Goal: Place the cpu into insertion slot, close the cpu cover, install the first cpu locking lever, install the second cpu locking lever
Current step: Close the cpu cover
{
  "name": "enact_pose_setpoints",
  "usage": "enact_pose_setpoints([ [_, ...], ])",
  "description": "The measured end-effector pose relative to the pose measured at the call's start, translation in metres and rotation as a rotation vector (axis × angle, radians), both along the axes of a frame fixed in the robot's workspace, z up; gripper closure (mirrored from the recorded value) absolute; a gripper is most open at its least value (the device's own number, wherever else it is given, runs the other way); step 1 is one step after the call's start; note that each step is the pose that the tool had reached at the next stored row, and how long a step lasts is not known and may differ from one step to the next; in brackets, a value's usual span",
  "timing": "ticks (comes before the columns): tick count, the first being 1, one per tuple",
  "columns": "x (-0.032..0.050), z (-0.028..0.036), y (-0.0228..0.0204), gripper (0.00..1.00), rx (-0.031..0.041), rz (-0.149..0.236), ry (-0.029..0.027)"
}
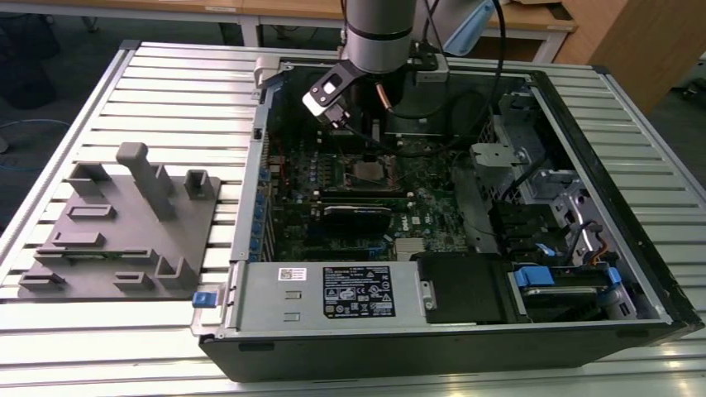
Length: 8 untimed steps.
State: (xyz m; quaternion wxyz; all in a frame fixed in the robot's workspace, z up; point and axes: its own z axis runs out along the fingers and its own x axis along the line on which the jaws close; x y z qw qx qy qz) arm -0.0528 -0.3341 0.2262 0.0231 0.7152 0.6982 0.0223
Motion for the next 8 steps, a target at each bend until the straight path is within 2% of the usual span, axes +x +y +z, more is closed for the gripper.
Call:
enact_pose_setpoints([
  [8, 0.0, 0.0062, 0.0, 0.9, -0.0011, 0.0, 0.0],
])
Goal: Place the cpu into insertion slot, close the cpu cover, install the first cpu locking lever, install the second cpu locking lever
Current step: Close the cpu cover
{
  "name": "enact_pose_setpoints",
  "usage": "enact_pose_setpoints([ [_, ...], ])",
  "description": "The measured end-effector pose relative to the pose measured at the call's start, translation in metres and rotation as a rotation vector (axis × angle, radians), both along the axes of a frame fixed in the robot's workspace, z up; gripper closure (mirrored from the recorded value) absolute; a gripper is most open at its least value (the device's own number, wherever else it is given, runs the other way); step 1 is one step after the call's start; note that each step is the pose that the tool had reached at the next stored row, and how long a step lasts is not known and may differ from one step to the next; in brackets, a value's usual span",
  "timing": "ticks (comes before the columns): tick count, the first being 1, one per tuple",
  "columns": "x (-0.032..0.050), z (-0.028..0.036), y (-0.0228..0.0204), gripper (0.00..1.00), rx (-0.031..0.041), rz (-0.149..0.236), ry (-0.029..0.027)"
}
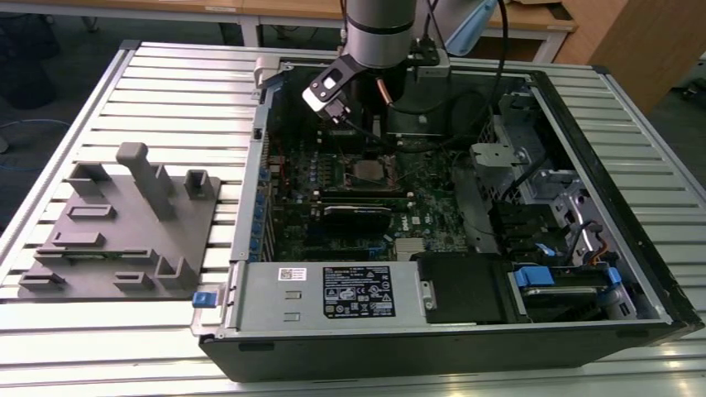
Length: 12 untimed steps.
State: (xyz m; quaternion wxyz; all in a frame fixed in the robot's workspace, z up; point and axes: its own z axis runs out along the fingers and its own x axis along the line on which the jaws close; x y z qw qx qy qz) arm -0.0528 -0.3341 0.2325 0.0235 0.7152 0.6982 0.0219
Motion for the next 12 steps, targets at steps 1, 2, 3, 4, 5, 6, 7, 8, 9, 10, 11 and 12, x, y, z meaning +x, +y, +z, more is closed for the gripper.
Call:
enact_pose_setpoints([
  [1, 0.0, 0.0012, 0.0, 0.9, 0.0, 0.0, 0.0],
  [2, 0.0, 0.0025, 0.0, 0.9, 0.0001, 0.0, 0.0],
  [3, 0.0, 0.0039, 0.0, 0.9, 0.0001, 0.0, -0.0001],
  [4, 0.0, 0.0048, 0.0, 0.9, 0.0001, 0.0, -0.0001],
  [5, 0.0, 0.0059, 0.0, 0.9, 0.0, 0.0, 0.0],
  [6, 0.0, 0.007, 0.0, 0.9, 0.0, 0.0, 0.0],
  [7, 0.0, 0.0081, 0.0, 0.9, 0.0, 0.0, -0.0001],
  [8, 0.0, 0.0092, 0.0, 0.9, -0.0001, 0.0, 0.0],
  [9, 0.0, 0.0099, 0.0, 0.9, -0.0003, 0.0, 0.0],
  [10, 0.0, 0.0106, 0.0, 0.9, -0.0004, 0.0, 0.0],
  [11, 0.0, 0.0118, 0.0, 0.9, -0.0004, 0.0, 0.0],
  [12, 0.0, 0.0129, 0.0, 0.9, -0.0004, 0.0, 0.0],
])
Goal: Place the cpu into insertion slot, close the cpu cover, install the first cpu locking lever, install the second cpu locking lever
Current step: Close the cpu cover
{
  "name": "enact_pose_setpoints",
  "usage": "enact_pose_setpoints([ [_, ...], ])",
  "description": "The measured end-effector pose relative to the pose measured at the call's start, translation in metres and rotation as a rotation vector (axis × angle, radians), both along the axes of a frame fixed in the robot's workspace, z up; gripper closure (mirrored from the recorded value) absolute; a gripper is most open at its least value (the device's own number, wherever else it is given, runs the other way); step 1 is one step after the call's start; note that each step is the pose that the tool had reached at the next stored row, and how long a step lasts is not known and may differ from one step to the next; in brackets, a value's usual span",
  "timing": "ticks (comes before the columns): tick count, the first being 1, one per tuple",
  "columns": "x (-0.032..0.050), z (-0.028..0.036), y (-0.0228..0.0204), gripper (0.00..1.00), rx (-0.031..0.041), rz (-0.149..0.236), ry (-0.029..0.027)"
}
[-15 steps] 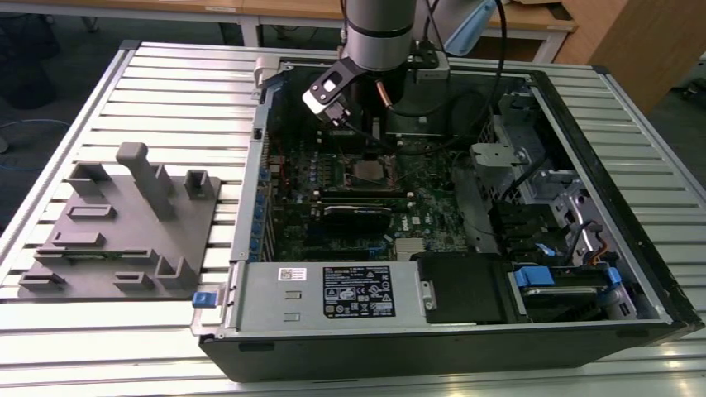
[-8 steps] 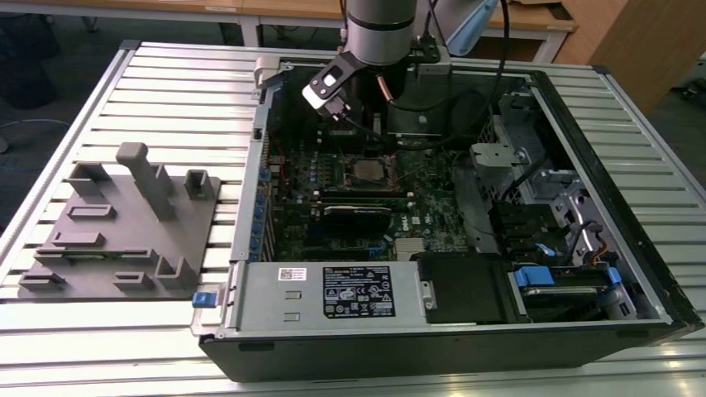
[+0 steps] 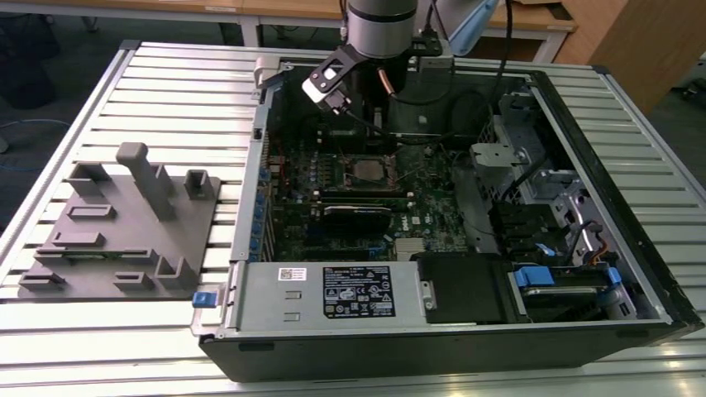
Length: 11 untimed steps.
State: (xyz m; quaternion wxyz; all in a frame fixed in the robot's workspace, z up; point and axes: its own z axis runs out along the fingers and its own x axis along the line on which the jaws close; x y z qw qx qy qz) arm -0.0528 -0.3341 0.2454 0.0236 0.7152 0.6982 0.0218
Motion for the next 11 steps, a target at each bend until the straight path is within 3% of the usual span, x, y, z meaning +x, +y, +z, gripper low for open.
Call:
enact_pose_setpoints([
  [11, 0.0, 0.0135, 0.0, 0.9, 0.0, 0.0, 0.0],
])
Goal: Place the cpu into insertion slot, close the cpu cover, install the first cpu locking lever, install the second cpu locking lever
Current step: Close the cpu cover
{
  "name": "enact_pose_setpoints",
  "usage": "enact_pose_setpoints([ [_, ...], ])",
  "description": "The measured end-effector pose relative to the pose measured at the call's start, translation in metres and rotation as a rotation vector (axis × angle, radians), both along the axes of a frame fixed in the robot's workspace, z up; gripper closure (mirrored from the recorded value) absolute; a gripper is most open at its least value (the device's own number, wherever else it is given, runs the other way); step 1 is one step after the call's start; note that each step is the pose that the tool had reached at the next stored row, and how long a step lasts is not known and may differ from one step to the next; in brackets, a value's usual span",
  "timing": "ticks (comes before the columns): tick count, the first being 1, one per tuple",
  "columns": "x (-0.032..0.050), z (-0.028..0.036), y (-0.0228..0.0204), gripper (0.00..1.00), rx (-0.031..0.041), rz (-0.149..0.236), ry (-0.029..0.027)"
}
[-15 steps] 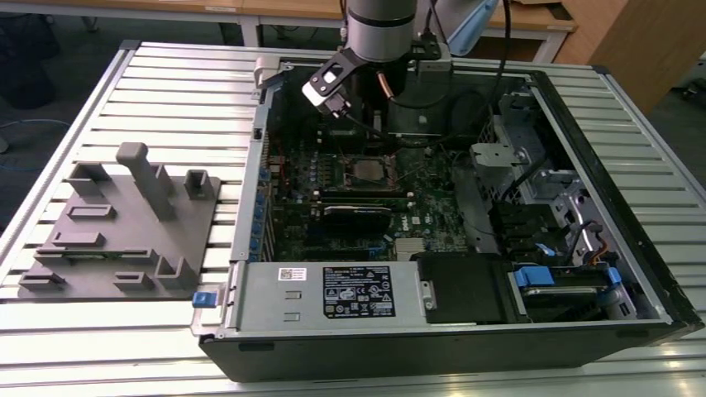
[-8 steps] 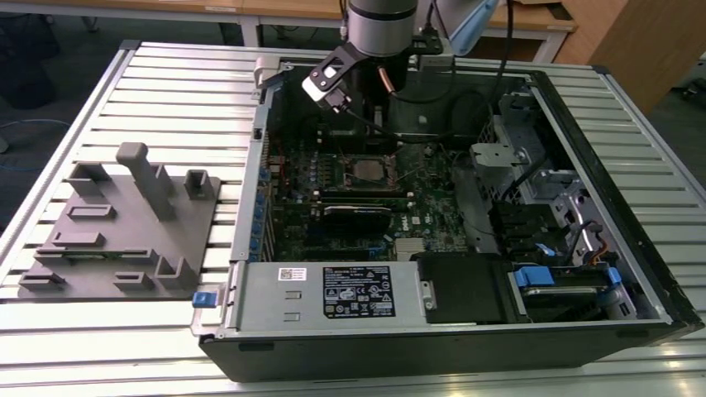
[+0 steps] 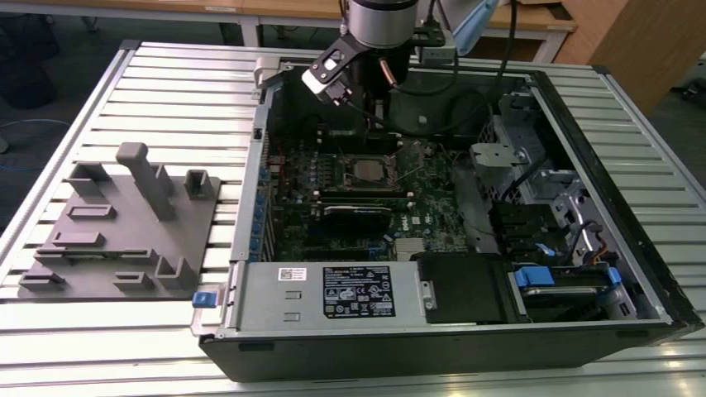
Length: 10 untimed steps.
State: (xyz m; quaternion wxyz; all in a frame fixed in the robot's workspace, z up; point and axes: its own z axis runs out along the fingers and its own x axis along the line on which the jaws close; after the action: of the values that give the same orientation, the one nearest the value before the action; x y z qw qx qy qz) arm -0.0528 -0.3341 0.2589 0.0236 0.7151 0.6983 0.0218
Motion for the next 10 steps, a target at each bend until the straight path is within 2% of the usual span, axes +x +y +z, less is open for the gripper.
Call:
enact_pose_setpoints([
  [4, 0.0, 0.0031, 0.0, 0.9, 0.0, 0.0, 0.0],
  [10, 0.0, 0.0043, 0.0, 0.9, 0.0, 0.0, 0.0006],
])
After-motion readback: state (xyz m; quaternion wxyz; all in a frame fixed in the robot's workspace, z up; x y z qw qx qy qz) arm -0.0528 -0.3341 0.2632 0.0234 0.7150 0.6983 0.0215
